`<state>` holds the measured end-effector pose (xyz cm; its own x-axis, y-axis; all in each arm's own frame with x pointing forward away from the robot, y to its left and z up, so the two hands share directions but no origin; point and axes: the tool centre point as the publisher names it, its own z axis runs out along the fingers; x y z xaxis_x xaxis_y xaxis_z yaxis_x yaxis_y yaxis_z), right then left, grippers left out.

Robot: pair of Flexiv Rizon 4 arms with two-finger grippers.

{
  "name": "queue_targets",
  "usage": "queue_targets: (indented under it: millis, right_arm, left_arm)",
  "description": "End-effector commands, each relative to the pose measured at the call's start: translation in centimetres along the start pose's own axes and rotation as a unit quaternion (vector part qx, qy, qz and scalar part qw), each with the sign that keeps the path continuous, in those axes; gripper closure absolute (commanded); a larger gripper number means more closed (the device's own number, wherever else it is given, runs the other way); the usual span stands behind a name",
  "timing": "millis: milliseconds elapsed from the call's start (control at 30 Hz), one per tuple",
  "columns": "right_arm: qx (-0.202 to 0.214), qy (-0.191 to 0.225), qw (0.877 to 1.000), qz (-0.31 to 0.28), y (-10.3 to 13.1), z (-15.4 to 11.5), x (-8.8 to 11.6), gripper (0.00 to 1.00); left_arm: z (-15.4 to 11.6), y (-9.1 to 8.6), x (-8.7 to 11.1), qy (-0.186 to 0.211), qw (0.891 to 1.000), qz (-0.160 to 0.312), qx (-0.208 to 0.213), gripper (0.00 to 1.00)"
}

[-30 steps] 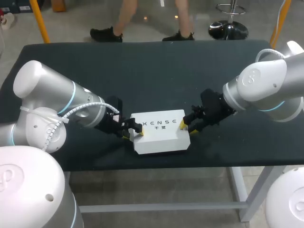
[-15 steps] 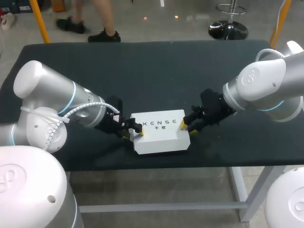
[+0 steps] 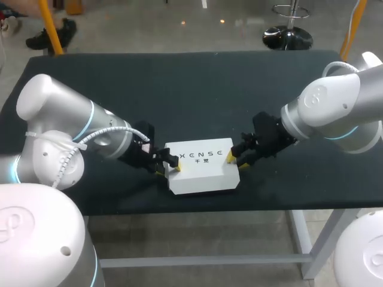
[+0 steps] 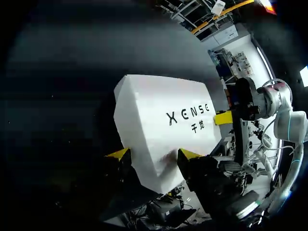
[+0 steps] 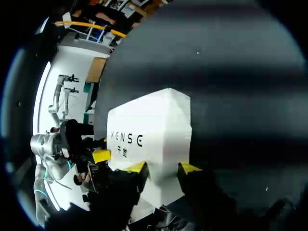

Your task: Assemble the packaging by folding the flat box into shape, placing the metal phone stand inside, and closing the box properly

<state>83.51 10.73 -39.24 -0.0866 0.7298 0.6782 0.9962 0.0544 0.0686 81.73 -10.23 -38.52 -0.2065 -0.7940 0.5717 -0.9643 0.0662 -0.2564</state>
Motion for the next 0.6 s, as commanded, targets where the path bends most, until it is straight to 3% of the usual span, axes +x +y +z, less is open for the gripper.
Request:
queue_targets:
  millis: [33, 267, 600]
  right_arm:
    - [0.000, 0.001, 1.000, -0.001, -0.05, 0.46, 0.10, 0.54]
    - [0.000, 0.003, 1.000, 0.000, 0.02, 0.60, 0.03, 0.55]
    - [-0.005, 0.000, 1.000, 0.001, -0.03, 0.66, 0.07, 0.55]
  left_arm:
    - [0.15, -0.36, -0.53, 0.017, 1.000, -0.004, -0.017, 0.34]
    - [0.05, -0.58, -0.89, 0.046, 0.998, -0.003, -0.048, 0.33]
    - [0.10, -0.64, -0.56, 0.045, 0.997, -0.028, -0.049, 0.44]
